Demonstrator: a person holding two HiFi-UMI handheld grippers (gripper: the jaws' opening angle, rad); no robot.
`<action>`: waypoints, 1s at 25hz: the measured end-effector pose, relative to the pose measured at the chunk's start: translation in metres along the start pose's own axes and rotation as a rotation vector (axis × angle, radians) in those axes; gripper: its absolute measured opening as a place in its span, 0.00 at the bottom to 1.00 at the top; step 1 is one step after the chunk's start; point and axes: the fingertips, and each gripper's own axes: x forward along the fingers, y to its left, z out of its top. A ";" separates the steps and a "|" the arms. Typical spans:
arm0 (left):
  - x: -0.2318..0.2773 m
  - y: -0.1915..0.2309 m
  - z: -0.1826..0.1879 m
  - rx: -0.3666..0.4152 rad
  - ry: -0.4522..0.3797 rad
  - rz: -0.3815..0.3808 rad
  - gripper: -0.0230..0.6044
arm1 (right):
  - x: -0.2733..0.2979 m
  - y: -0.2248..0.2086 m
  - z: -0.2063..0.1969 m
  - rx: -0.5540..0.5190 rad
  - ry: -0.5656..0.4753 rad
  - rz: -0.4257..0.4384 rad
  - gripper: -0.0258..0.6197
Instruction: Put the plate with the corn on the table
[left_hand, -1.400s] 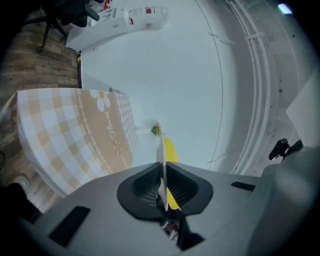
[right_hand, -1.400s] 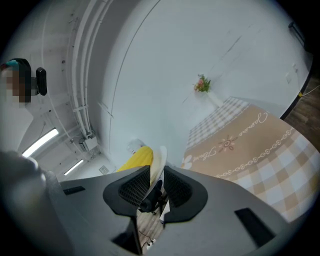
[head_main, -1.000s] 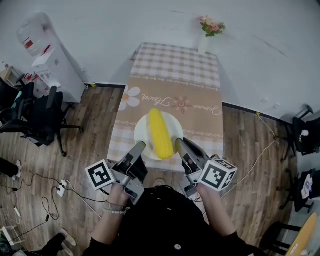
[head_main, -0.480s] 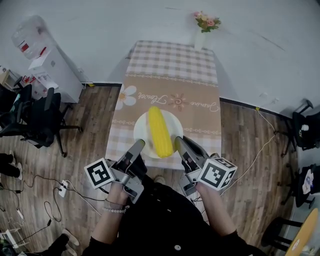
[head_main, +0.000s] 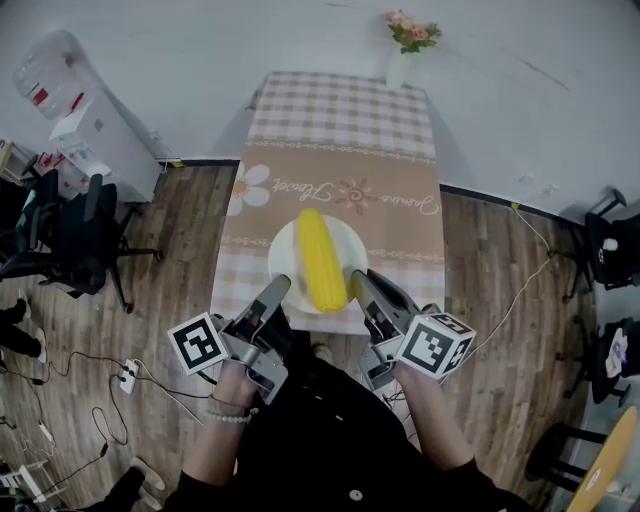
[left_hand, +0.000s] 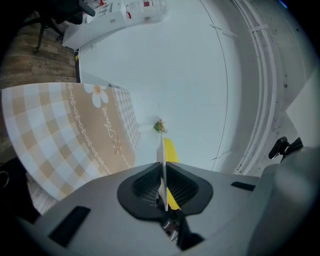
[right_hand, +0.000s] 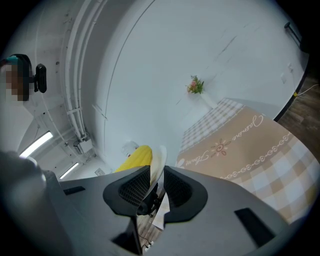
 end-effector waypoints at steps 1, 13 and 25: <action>0.002 0.002 0.002 0.000 0.005 0.000 0.09 | 0.002 -0.002 0.000 0.000 -0.002 -0.005 0.22; 0.035 0.027 0.033 -0.010 0.052 0.013 0.09 | 0.038 -0.027 0.012 0.005 0.004 -0.061 0.21; 0.068 0.066 0.063 0.016 0.113 0.067 0.08 | 0.079 -0.063 0.011 0.043 0.037 -0.116 0.20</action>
